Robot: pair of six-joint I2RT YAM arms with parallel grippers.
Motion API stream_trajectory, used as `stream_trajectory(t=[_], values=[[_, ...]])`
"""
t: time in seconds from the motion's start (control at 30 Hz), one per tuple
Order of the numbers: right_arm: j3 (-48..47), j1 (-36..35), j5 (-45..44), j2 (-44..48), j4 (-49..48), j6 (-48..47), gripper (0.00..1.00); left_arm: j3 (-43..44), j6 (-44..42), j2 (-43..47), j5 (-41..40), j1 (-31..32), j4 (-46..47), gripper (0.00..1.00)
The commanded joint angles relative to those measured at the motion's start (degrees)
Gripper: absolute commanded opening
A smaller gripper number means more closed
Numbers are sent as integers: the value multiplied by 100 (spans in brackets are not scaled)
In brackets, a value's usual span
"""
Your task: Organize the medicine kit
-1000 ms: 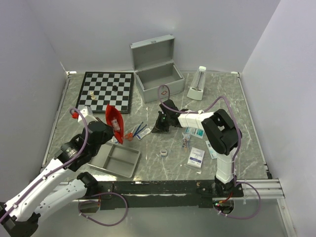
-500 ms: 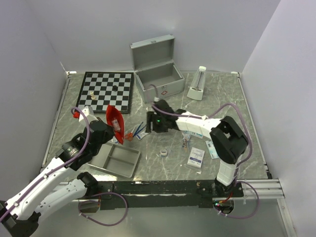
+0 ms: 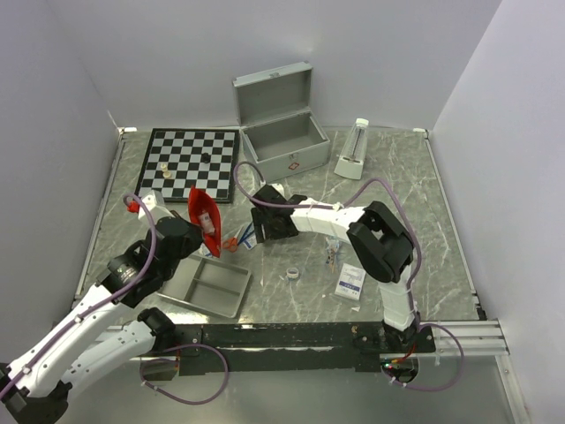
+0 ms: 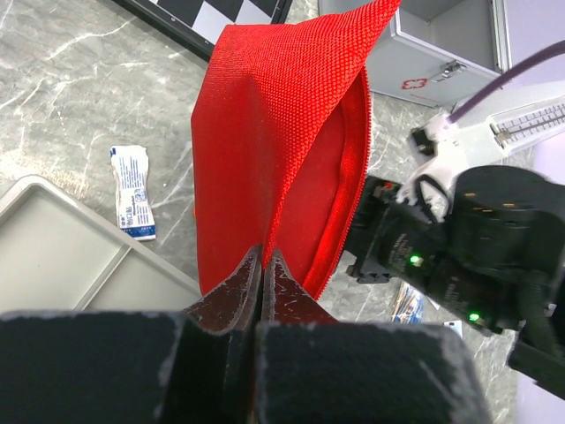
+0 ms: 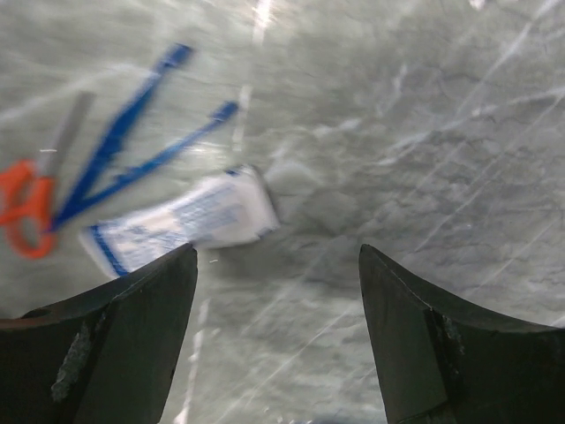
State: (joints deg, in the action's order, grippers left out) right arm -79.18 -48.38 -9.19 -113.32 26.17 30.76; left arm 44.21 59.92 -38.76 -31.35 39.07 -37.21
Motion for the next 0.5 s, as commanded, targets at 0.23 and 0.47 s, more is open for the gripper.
stream_trajectory(t=[0.23, 0.47], values=[[-186, -163, -583, 108, 19, 88, 80, -52, 169, 132, -46, -31, 56, 1], [156, -321, -873, 565, -340, 53, 79, -87, 186, 264, -108, -22, -32, 1]])
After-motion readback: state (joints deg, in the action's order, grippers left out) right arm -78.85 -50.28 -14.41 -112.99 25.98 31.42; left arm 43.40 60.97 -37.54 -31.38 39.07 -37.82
